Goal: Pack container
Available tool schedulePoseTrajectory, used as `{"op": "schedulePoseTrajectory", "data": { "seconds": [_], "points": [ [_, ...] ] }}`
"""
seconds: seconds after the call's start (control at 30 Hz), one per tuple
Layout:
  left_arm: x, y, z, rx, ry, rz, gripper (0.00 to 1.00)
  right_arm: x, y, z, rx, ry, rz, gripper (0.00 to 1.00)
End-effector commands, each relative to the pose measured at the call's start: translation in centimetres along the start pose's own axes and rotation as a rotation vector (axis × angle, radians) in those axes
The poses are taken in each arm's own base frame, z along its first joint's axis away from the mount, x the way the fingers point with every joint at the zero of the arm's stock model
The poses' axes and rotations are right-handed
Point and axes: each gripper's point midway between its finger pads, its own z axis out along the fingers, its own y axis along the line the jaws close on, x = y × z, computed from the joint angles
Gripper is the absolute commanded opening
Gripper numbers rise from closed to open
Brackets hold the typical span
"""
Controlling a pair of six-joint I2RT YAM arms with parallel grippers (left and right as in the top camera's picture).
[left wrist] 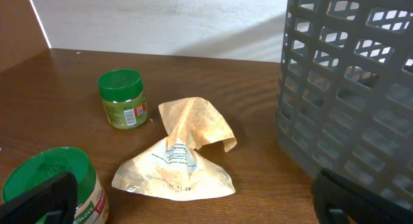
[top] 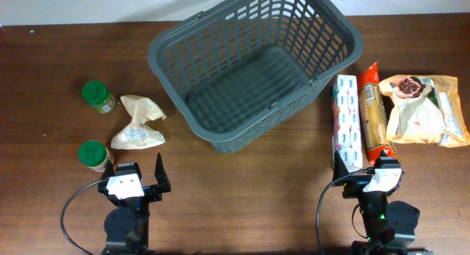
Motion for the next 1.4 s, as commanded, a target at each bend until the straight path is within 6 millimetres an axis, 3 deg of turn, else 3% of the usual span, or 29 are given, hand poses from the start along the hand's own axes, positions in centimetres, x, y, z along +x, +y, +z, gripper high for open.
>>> {"op": "schedulePoseTrajectory", "data": {
  "seconds": [0.0, 1.17, 1.37],
  "points": [
    [0.2, 0.3, 0.0, -0.013, -0.004, -0.004, 0.99, 0.2, 0.3, 0.0, -0.014, 0.001, -0.007, 0.99],
    [0.2, 0.3, 0.0, -0.012, -0.004, -0.004, 0.99, 0.2, 0.3, 0.0, -0.014, 0.001, -0.007, 0.99],
    [0.4, -0.8, 0.0, 0.049, 0.009, -0.003, 0.99, 0.2, 0.3, 0.0, -0.014, 0.000, -0.007, 0.99]
  ]
}}
